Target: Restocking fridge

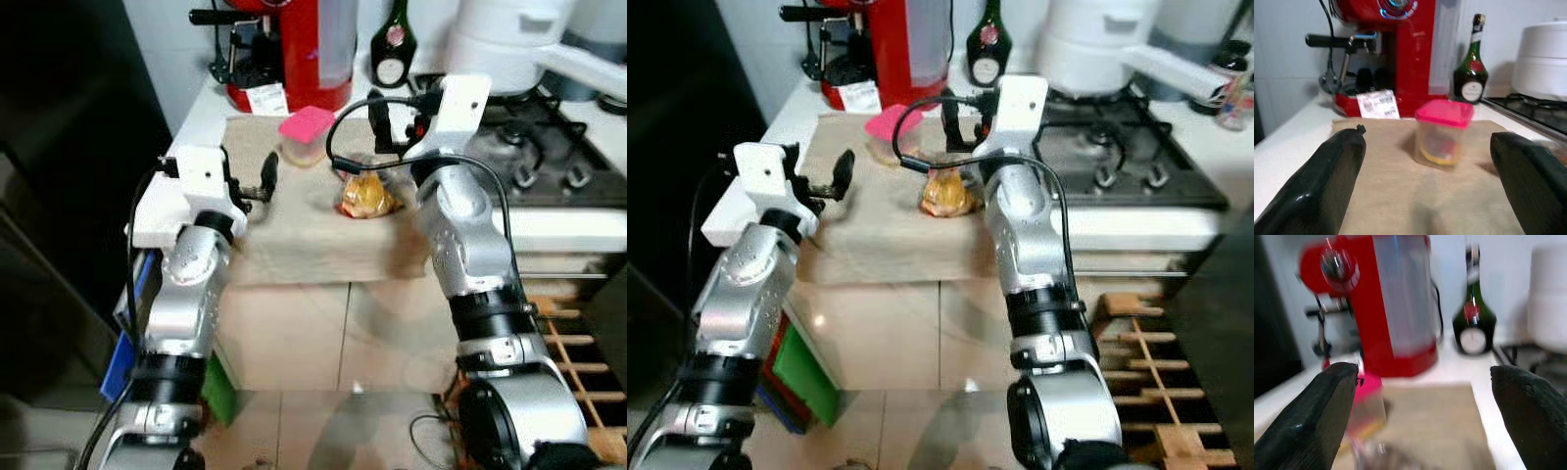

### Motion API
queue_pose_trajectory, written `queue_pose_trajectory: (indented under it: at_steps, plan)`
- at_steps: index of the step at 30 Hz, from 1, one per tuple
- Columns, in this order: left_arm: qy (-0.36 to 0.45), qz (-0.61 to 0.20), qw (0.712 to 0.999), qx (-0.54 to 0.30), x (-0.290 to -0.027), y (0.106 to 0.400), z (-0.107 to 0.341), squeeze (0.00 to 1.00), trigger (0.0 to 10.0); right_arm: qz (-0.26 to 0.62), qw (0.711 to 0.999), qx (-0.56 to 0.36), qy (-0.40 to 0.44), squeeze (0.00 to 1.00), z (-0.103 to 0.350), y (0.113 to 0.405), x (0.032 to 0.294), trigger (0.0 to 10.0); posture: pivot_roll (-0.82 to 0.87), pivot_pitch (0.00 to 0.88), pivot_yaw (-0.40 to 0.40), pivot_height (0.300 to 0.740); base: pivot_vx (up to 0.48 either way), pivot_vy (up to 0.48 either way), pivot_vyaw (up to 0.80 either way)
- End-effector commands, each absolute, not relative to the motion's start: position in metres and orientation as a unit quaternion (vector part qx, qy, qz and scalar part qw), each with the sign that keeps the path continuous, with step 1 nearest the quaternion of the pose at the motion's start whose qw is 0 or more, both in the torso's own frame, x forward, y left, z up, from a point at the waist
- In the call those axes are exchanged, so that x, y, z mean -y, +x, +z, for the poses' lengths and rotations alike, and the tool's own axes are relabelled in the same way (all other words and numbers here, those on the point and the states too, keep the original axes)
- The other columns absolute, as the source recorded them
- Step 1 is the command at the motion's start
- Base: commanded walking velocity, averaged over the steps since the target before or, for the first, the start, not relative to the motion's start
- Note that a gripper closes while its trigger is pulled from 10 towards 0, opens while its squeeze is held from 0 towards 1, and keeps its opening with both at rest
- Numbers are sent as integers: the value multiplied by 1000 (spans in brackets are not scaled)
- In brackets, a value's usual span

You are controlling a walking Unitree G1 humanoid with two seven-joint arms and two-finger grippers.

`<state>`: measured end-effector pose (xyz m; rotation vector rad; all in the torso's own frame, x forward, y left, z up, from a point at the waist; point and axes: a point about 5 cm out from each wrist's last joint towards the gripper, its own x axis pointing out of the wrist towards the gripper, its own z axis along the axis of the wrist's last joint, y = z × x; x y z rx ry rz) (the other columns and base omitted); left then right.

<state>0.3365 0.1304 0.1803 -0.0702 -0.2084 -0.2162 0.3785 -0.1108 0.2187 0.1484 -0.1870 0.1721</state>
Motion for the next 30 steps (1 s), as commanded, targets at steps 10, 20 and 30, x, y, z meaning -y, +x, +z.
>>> queue_pose_trajectory:
  at_steps: [10, 20, 30]
  plan:
    - [-30, -104, 989, 103, -133, 334, 181, 0, 10000, 107, 993, -11, 53, 1000, 208, 388, 83, 10000, -11, 0, 33, 740, 0, 0, 0]
    - [-28, -105, 989, 99, -134, 333, 179, 0, 10000, 60, 994, -83, 40, 0, 187, 392, 88, 10000, -14, 0, 38, 740, 0, 0, 0]
    - [-30, -104, 989, 97, -133, 331, 178, 0, 10000, 32, 976, -176, 127, 0, 162, 398, 98, 10000, -8, 0, 29, 740, 0, 0, 0]
